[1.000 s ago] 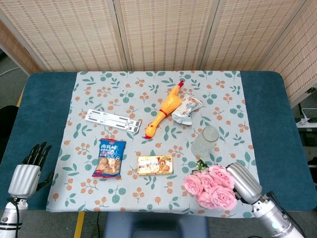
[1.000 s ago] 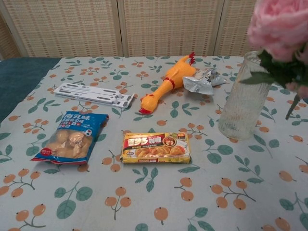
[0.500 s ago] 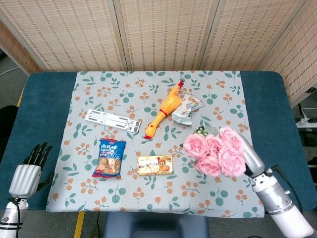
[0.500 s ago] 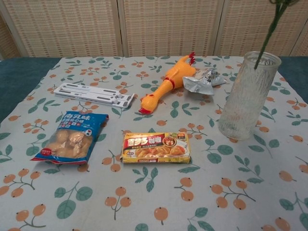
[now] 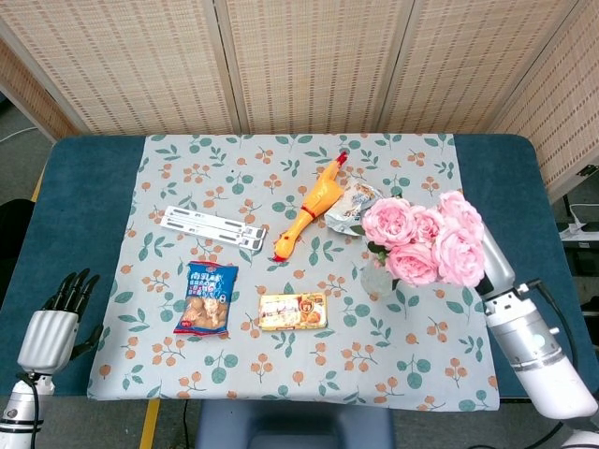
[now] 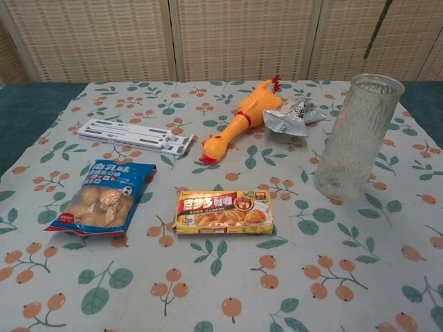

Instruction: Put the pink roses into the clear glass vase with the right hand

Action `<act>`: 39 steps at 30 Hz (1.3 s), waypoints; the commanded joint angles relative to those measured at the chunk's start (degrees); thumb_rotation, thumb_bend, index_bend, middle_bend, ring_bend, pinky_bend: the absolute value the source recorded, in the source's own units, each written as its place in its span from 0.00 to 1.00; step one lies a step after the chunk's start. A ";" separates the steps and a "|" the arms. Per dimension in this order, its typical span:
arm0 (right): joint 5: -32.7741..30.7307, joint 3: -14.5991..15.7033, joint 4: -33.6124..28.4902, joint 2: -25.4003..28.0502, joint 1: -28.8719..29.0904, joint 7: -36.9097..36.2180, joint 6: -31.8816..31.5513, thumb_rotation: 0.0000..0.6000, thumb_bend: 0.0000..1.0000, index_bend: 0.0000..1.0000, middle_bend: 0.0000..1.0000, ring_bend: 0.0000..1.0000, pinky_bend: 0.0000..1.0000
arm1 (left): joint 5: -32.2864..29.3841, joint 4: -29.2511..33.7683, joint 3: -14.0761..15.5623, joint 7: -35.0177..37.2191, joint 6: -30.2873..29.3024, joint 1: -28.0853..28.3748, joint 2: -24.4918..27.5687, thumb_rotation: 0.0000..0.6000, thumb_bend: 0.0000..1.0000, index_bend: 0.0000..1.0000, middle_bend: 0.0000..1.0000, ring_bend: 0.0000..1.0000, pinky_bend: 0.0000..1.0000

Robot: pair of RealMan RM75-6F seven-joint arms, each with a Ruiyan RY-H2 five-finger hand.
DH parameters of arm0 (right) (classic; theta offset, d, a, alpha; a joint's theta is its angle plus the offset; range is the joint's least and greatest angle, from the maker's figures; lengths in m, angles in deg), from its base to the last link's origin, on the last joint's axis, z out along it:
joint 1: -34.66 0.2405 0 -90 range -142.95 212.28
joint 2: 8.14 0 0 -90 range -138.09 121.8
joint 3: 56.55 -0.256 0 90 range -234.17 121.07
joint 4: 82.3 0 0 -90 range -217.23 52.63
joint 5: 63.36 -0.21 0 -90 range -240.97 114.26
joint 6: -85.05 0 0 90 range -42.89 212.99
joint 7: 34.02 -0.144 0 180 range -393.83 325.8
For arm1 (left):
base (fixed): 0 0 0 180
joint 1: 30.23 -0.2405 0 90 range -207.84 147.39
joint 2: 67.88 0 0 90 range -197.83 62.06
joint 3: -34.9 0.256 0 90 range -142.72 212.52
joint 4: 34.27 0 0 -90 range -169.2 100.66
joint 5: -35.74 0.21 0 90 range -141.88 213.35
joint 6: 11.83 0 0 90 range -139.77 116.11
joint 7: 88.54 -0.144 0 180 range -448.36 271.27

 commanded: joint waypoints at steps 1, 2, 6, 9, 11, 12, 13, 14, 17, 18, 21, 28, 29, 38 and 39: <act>-1.13 -1.15 3.77 -1.40 0.85 -2.93 3.04 1.00 0.63 0.90 0.89 0.94 1.00 | 0.04 -0.03 0.03 -0.12 0.07 0.04 -0.04 1.00 0.34 0.05 0.00 0.02 0.34; -1.16 -1.32 4.70 -1.86 1.01 -3.99 3.89 1.00 0.63 0.90 0.89 0.94 1.00 | 0.04 -0.02 0.03 -0.17 0.07 0.04 -0.04 1.00 0.34 0.05 0.00 0.02 0.34; 0.51 -1.65 9.08 -3.61 1.55 -8.62 7.91 1.00 0.63 0.90 0.89 0.94 1.00 | 0.01 0.03 0.02 -0.27 0.06 0.03 -0.05 1.00 0.34 0.05 0.00 0.02 0.34; 1.96 -1.73 11.95 -4.95 1.84 -11.10 9.97 1.00 0.63 0.90 0.89 0.94 1.00 | 0.01 -0.02 0.03 -0.26 0.08 0.03 -0.05 1.00 0.34 0.05 0.00 0.02 0.34; 2.50 -1.80 13.30 -5.59 1.94 -12.39 10.93 1.00 0.63 0.90 0.89 0.94 1.00 | -0.02 -0.04 0.03 -0.20 0.10 0.02 -0.03 1.00 0.34 0.05 0.00 0.02 0.34; 2.79 -1.85 14.06 -5.92 2.03 -12.97 11.53 1.00 0.63 0.90 0.89 0.94 1.00 | -0.06 -0.03 0.01 -0.18 0.09 0.01 -0.01 1.00 0.34 0.05 0.00 0.02 0.34; 2.92 -1.84 14.55 -6.10 2.06 -13.26 11.95 1.00 0.63 0.90 0.89 0.94 1.00 | -0.06 -0.03 0.00 -0.16 0.05 -0.01 0.01 1.00 0.34 0.05 0.00 0.02 0.34; 3.01 -1.81 14.99 -6.29 2.05 -13.42 12.25 1.00 0.63 0.90 0.89 0.94 1.00 | -0.08 -0.02 -0.04 -0.13 0.01 -0.01 0.00 1.00 0.34 0.05 0.00 0.02 0.34; 3.21 -1.68 16.11 -6.83 1.91 -13.60 12.99 1.00 0.63 0.90 0.89 0.94 1.00 | -0.07 -0.04 -0.04 -0.04 -0.03 -0.03 0.01 1.00 0.34 0.05 0.00 0.02 0.34; 3.30 -1.61 16.53 -7.01 1.83 -13.67 13.25 1.00 0.63 0.90 0.89 0.94 1.00 | -0.05 -0.08 -0.02 -0.06 -0.02 -0.03 0.00 1.00 0.34 0.05 0.00 0.02 0.34; 3.41 -1.51 17.62 -7.38 1.65 -14.14 14.02 1.00 0.63 0.90 0.89 0.94 1.00 | -0.06 -0.06 -0.03 -0.11 0.02 -0.01 -0.01 1.00 0.34 0.05 0.00 0.02 0.34; 4.19 -1.66 19.33 -7.72 1.02 -15.65 14.93 1.00 0.63 0.90 0.89 0.94 1.00 | -0.13 -0.02 0.02 -0.31 0.19 0.01 -0.05 1.00 0.34 0.05 0.00 0.02 0.34; 4.44 -1.73 19.33 -7.66 0.93 -15.71 14.88 1.00 0.63 0.90 0.89 0.94 1.00 | -0.13 -0.02 0.01 -0.35 0.20 0.02 -0.06 1.00 0.34 0.05 0.00 0.02 0.34; 8.34 -2.69 12.98 -3.99 -1.58 -14.00 10.92 1.00 0.63 0.90 0.89 0.94 1.00 | -0.22 0.16 0.05 -0.54 0.33 0.02 -0.03 1.00 0.34 0.05 0.00 0.02 0.34; 8.87 -2.60 11.50 -3.10 -2.27 -12.90 9.93 1.00 0.63 0.90 0.89 0.94 1.00 | -0.23 0.18 0.04 -0.49 0.31 0.01 -0.02 1.00 0.34 0.05 0.00 0.02 0.34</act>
